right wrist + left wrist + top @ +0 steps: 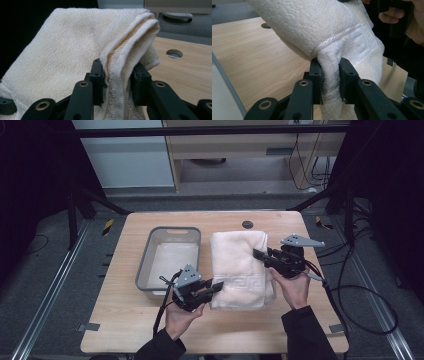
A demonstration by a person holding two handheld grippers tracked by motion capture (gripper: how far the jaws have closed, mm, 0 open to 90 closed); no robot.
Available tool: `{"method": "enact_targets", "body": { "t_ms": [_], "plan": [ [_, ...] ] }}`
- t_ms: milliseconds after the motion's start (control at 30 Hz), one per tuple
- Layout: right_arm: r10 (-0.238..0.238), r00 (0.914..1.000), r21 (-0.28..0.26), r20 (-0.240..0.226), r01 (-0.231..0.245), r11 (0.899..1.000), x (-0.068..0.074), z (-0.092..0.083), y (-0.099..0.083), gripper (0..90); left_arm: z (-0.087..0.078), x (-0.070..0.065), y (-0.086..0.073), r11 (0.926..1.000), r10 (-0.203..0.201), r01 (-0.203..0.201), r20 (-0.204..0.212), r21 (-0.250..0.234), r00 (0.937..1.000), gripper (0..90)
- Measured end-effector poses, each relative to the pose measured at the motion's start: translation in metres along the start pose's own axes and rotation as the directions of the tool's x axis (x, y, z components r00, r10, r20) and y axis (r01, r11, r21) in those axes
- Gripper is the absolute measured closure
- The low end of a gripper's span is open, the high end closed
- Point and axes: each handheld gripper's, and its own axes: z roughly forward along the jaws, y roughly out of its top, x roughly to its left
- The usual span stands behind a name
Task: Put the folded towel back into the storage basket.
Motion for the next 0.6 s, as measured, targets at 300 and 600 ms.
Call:
{"method": "enact_targets", "body": {
  "t_ms": [300,600],
  "plan": [
    [0.005,1.0000,-0.019,0.005,-0.005,1.000,0.002,0.003,0.004,67.6,-0.004,0.004,0.007,0.9999,0.004,-0.004,-0.001,-0.016,1.0000,74.4],
    [-0.009,0.9999,-0.035,0.014,0.009,0.999,0.007,0.005,0.016,67.6,-0.009,0.009,0.014,0.9994,0.005,-0.005,-0.005,-0.034,1.0000,74.4]
  ]
}}
